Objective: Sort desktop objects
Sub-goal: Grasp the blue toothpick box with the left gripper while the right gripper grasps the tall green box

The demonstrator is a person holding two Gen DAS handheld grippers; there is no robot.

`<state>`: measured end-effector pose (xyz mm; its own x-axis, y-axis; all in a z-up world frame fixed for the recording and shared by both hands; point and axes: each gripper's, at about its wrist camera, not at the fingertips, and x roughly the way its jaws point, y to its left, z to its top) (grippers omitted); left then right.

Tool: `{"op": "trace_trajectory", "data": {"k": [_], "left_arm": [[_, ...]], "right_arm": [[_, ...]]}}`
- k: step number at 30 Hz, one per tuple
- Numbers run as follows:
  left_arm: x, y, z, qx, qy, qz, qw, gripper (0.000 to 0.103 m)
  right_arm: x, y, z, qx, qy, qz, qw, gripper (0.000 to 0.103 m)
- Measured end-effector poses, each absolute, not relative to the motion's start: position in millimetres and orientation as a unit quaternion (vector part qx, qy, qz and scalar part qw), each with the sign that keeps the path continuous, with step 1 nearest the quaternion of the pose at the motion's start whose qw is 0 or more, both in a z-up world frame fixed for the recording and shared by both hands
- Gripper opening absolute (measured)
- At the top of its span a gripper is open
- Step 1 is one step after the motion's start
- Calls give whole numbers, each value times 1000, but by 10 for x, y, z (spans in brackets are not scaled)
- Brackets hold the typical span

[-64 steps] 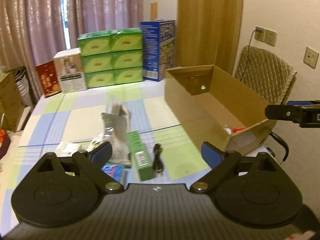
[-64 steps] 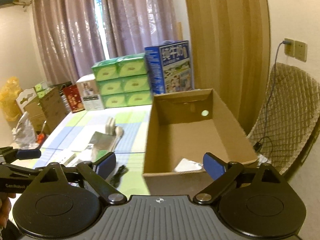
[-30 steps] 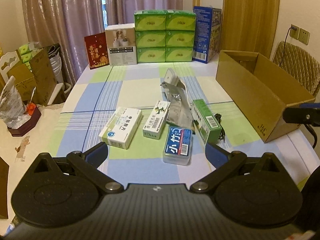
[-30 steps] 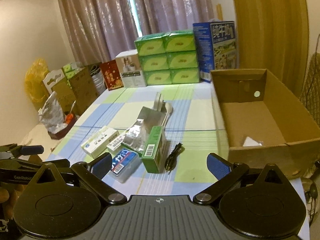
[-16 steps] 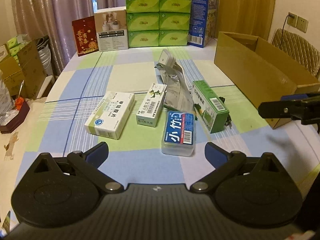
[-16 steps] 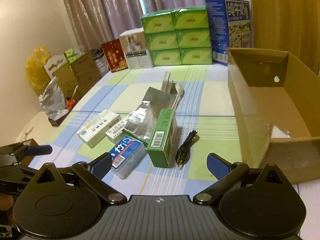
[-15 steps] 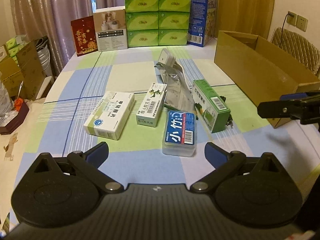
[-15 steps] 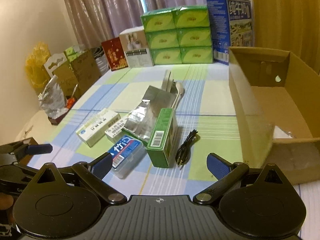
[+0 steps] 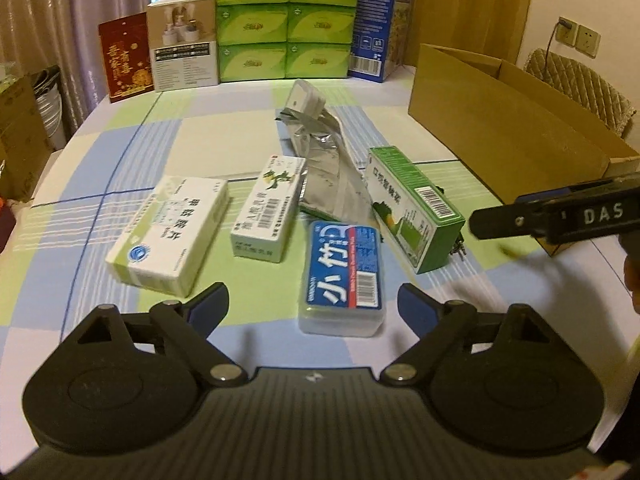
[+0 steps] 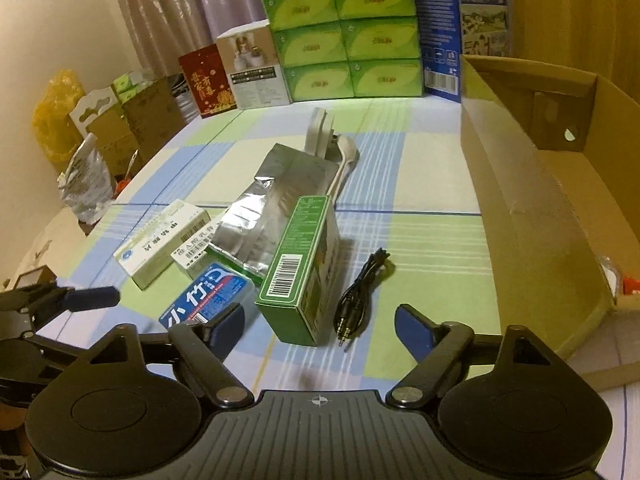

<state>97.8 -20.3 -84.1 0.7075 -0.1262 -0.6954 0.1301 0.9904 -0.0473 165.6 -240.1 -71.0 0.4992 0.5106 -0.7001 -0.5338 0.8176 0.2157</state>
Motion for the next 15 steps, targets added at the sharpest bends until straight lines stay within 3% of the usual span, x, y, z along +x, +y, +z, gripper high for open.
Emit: {"op": "trace_trajectory", "data": {"k": [7, 15], "left_arm": [[1138, -287, -969, 21, 390, -89, 916, 76], [1249, -335, -1045, 31, 398, -98, 911, 73]], "right_arm": [[1732, -2275, -765, -26, 403, 310, 861, 68], [1833, -2112, -831, -41, 413, 322, 851, 57]]}}
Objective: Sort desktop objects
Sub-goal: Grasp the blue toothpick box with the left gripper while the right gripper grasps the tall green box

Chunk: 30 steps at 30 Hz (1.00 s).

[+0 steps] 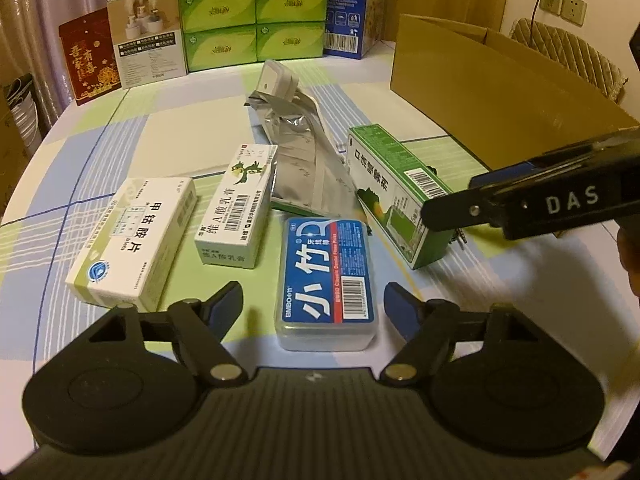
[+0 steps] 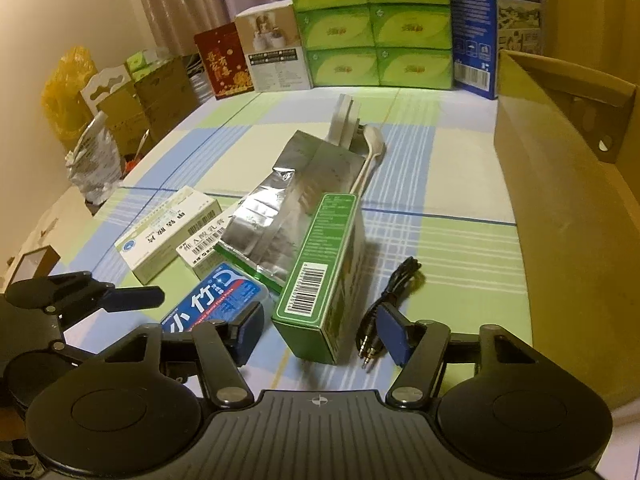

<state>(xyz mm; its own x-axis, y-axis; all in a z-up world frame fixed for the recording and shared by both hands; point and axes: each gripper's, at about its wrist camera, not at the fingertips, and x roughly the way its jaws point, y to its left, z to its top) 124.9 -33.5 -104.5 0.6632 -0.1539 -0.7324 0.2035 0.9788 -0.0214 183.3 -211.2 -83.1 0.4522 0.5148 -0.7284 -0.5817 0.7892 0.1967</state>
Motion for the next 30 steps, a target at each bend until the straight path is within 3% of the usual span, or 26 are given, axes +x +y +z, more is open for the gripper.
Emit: {"op": "trace_trajectory", "data": {"k": [13, 22, 30], "left_arm": [[1312, -375, -1125, 40, 412, -99, 905, 66], [1318, -380, -1134, 40, 413, -100, 904, 52], [1285, -396, -1128, 41, 417, -95, 903, 52]], "right_arm": [[1924, -1984, -888, -57, 418, 327, 846, 50], [1940, -1946, -930, -58, 426, 330, 840, 39], [1907, -1951, -937, -63, 421, 326, 844, 34]]}}
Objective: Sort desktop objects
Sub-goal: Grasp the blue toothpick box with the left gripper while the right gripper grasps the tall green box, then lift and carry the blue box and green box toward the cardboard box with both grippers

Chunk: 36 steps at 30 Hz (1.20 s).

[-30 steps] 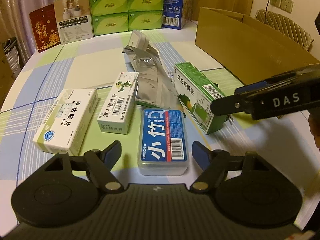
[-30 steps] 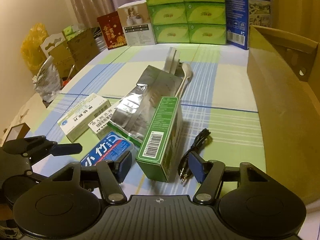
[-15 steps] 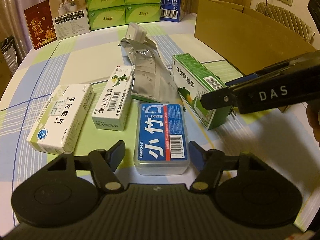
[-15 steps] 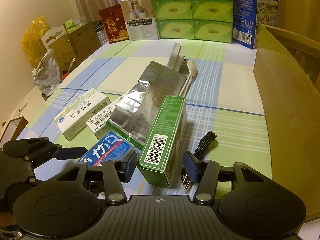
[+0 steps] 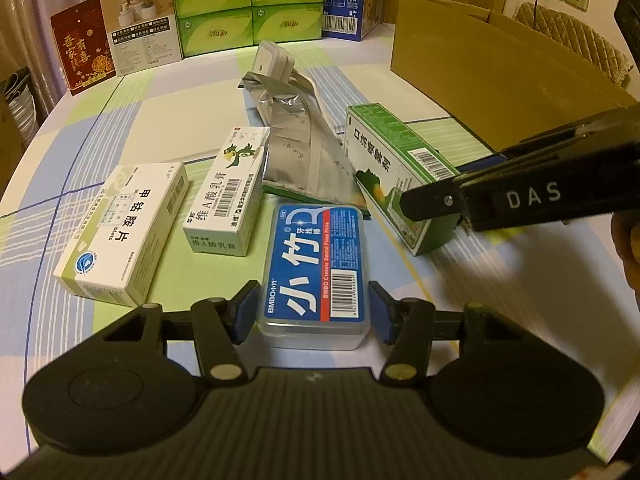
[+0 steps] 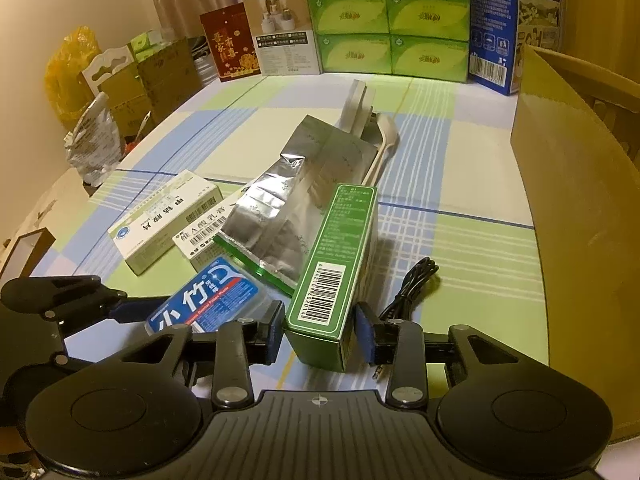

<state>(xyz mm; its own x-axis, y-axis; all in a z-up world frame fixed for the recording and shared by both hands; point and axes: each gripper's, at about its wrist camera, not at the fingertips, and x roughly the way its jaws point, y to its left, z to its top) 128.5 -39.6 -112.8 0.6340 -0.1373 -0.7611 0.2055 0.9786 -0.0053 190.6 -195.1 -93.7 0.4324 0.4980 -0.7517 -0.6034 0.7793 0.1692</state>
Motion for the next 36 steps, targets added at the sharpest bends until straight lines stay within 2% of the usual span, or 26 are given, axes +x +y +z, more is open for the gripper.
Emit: {"op": "trace_trajectory", "data": {"k": [12, 26, 31, 36], "left_arm": [[1015, -392, -1088, 39, 423, -79, 902, 52], [474, -363, -1025, 23, 425, -62, 903, 52], [514, -336, -1043, 12, 424, -61, 903, 52], [557, -368, -1066, 15, 425, -64, 903, 53]], "right_arm": [[1633, -2164, -890, -55, 424, 316, 847, 28], [1221, -2425, -894, -42, 434, 316, 843, 28], [1286, -2439, -934, -28, 441, 308, 843, 33], [1331, -2422, -971, -31, 441, 305, 843, 42]]}}
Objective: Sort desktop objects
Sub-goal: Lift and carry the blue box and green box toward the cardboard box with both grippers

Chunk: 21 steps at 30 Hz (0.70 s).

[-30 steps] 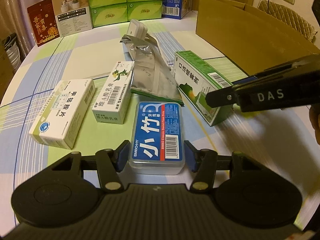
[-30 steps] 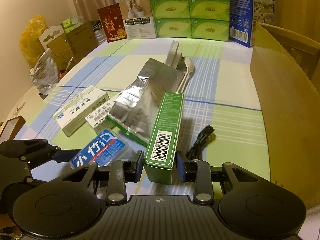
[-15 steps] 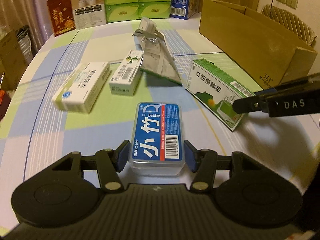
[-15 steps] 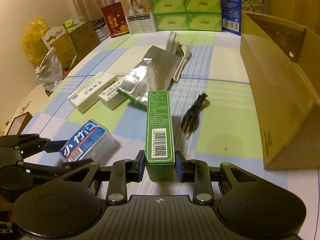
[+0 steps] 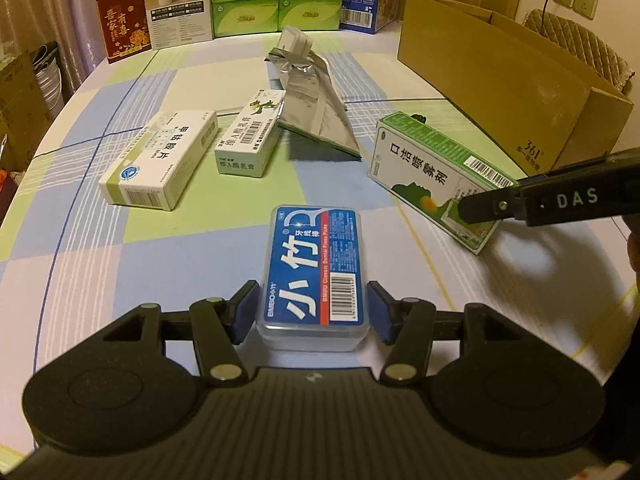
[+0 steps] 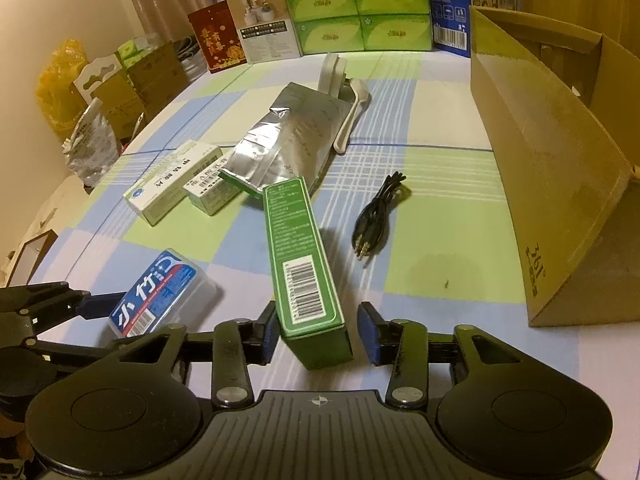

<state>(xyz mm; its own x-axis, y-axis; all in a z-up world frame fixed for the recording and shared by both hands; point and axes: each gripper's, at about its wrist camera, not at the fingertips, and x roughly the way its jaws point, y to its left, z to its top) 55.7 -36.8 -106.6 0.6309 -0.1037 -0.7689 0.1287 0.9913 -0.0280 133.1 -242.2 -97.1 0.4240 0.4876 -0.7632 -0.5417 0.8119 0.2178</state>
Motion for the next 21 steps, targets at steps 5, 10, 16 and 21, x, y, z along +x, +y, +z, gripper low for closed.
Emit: {"op": "trace_trajectory", "data": {"k": [5, 10, 16, 21], "left_arm": [[608, -377, -1099, 13, 425, -62, 903, 61], [665, -366, -1137, 9, 426, -56, 903, 61], [703, -354, -1149, 4, 424, -52, 904, 60], [720, -368, -1142, 10, 424, -52, 904, 53]], "right_arm": [[1362, -2315, -983, -71, 423, 312, 848, 46], [1429, -2240, -1007, -77, 424, 325, 842, 46], [1493, -2108, -1054, -104, 427, 335, 834, 46], [1518, -2035, -1078, -120, 423, 339, 832, 46]]}}
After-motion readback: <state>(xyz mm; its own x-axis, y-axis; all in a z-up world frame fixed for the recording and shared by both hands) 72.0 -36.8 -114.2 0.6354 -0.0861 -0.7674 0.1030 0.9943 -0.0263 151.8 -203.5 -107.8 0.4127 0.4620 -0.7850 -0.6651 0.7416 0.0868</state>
